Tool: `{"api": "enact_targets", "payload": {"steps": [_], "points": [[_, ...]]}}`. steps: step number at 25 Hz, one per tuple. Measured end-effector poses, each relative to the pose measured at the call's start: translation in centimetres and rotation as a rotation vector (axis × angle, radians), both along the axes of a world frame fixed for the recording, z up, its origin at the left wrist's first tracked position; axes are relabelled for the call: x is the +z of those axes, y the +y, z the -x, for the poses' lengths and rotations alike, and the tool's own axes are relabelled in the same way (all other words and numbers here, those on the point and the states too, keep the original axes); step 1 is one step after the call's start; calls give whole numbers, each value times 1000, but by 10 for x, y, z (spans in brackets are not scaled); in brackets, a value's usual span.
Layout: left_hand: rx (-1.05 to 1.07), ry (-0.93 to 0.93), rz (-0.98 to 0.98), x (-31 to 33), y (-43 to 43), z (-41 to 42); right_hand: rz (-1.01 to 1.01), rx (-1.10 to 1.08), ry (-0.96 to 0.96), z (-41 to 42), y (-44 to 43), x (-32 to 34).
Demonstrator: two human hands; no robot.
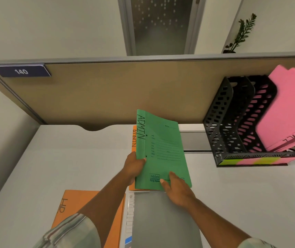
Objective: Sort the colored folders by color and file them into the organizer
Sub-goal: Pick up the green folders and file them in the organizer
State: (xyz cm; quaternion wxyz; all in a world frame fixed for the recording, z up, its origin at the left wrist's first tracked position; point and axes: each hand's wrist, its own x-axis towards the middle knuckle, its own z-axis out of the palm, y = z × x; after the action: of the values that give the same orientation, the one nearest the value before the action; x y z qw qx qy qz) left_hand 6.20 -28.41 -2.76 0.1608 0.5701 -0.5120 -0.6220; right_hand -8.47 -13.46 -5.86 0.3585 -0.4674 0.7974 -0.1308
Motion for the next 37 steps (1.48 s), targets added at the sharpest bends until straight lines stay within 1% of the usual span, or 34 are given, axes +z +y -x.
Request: {"api": "enact_targets", "payload": {"steps": [2, 7, 12, 17, 21, 23, 26, 31, 34, 37], "points": [[-10, 82, -14, 8, 12, 4, 45, -42, -50, 4, 3, 10], [75, 237, 9, 29, 43, 10, 154, -73, -119, 14, 11, 37], [84, 311, 71, 54, 87, 19, 279, -92, -151, 20, 18, 69], [67, 295, 247, 80, 133, 47, 392, -114, -179, 28, 28, 106], [38, 240, 472, 89, 175, 78, 472, -137, -294, 41, 39, 146], [46, 240, 540, 91, 192, 92, 531, -134, -331, 50, 48, 166], [51, 232, 605, 94, 216, 114, 601, -149, -281, 67, 67, 190], [37, 242, 685, 105, 254, 153, 690, -170, -184, 100, 99, 210], [19, 267, 702, 108, 276, 173, 734, -215, -112, 118, 119, 220], [-25, 252, 721, 104, 303, 191, 805, -284, -100, 138, 144, 230]]}}
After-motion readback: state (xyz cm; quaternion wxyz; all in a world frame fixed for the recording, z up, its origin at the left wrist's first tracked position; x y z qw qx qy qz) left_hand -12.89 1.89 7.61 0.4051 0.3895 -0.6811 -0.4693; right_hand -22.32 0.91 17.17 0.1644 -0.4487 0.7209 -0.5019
